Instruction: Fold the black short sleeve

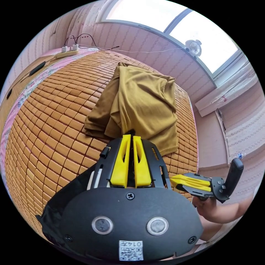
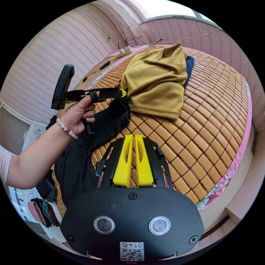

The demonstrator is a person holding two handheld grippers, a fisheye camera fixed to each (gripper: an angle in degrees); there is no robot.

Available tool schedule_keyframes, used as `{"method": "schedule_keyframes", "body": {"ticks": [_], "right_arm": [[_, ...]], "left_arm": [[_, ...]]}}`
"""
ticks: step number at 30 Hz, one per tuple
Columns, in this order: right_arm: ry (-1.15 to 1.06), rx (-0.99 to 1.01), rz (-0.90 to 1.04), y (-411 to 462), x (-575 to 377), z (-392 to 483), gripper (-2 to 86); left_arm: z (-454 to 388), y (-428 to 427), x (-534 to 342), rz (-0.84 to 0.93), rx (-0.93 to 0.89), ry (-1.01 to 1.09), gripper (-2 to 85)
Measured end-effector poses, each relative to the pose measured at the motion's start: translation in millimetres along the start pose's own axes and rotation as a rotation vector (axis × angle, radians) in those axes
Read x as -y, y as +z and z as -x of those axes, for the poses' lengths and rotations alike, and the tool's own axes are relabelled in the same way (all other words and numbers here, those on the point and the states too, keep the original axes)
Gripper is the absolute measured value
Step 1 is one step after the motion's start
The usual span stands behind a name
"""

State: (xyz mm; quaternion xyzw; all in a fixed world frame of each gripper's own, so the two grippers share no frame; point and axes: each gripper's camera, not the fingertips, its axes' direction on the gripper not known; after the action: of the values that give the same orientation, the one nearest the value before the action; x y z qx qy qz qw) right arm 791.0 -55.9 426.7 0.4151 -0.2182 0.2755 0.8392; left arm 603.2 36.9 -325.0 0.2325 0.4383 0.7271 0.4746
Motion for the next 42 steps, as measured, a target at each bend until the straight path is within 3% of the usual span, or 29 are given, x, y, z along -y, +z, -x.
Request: {"method": "schedule_keyframes", "body": {"ticks": [6, 10, 15, 19, 21, 23, 25, 28, 33, 42], "right_arm": [[-0.11, 0.071, 0.014, 25, 27, 9, 9.9], [-0.213, 0.12, -0.047, 21, 28, 16, 12.4], [-0.345, 0.269, -0.007, 28, 38, 14, 15.0], [-0.577, 0.337, -0.044, 27, 50, 38, 13.2], [-0.678, 0.393, 0.024, 34, 56, 52, 11.3], [-0.744, 0.375, 0.208, 49, 62, 64, 8.0], [-0.669, 0.283, 0.209, 55, 65, 62, 5.4], [-0.482, 0.337, 0.255, 67, 77, 51, 1.7], [-0.242, 0.252, 0.315, 101, 82, 47, 0.9], [-0.181, 0.073, 0.296, 109, 63, 82, 0.9]], "left_arm": [[0, -25, -19, -0.065, -0.028, -0.01, -1.0], [-10, -68, -38, -0.122, -0.189, 0.097, -1.0], [-33, -113, -62, -0.066, -0.243, 0.291, -1.0], [-43, -131, -77, 0.009, -0.269, 0.369, -1.0], [-45, -136, -82, 0.012, -0.246, 0.374, -1.0], [-41, -141, -84, -0.042, -0.187, 0.31, -0.9], [-35, -140, -81, -0.09, -0.165, 0.244, -0.9], [-28, -118, -72, -0.11, -0.117, 0.142, -0.4], [-17, -78, -78, 0.023, -0.001, -0.085, 4.9], [8, -215, -208, -0.192, 0.171, -0.296, 6.6]]}}
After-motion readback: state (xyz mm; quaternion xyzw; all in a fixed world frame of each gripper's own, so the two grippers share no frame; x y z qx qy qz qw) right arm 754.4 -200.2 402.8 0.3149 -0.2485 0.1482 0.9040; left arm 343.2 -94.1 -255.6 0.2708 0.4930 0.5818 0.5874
